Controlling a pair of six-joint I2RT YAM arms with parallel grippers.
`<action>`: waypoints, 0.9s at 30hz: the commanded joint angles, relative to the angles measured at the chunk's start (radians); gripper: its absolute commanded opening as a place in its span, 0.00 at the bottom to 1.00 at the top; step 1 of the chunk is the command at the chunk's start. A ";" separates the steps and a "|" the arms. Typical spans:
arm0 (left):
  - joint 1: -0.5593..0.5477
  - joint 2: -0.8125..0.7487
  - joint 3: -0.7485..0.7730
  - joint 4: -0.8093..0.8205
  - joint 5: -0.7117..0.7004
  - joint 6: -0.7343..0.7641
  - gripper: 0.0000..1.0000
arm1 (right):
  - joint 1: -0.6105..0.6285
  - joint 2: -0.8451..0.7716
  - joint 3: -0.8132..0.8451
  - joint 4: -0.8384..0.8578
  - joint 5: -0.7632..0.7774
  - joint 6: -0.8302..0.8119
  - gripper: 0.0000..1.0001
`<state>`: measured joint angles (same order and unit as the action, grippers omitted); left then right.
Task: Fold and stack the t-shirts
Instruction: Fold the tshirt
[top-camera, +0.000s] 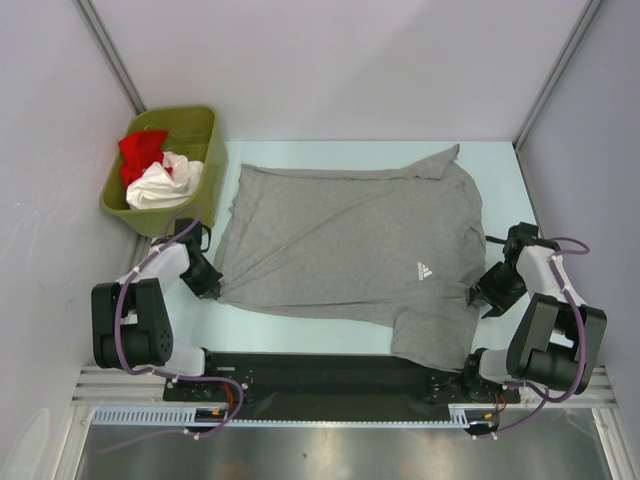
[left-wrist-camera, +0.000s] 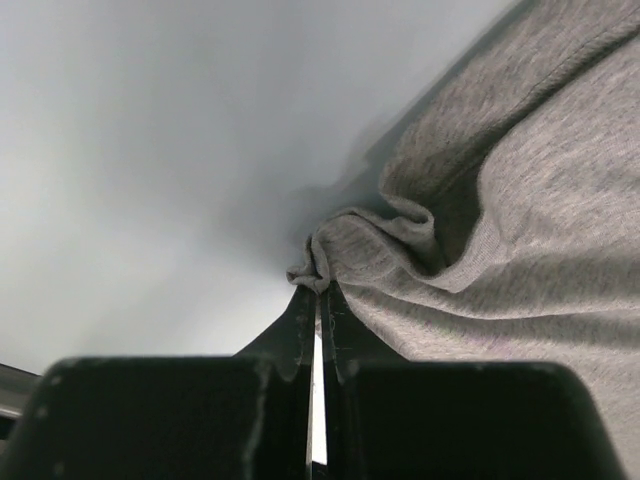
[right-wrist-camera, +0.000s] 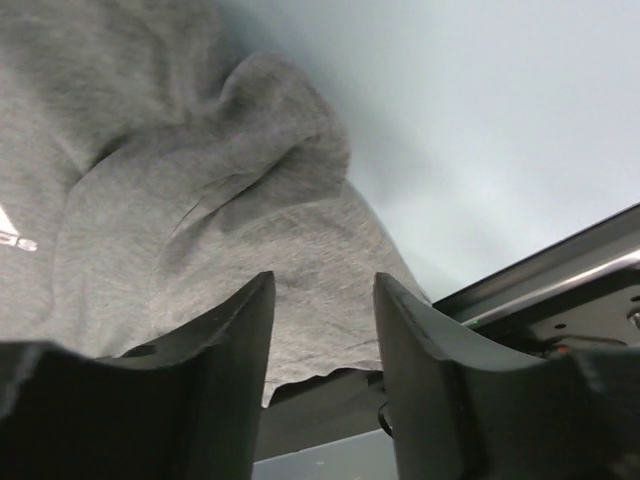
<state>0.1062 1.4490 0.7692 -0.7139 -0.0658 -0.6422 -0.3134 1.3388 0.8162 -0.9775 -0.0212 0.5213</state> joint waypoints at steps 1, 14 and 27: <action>0.009 -0.042 0.019 0.027 -0.023 0.033 0.00 | -0.007 0.023 0.003 -0.006 0.063 0.016 0.49; 0.007 -0.021 0.042 0.025 -0.026 0.036 0.00 | 0.011 0.082 -0.028 0.051 0.072 0.026 0.40; 0.007 -0.024 0.050 0.014 -0.045 0.044 0.00 | 0.050 0.166 -0.071 0.118 0.113 0.083 0.41</action>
<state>0.1062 1.4395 0.7818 -0.7044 -0.0765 -0.6243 -0.2691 1.4853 0.7616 -0.8963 0.0414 0.5694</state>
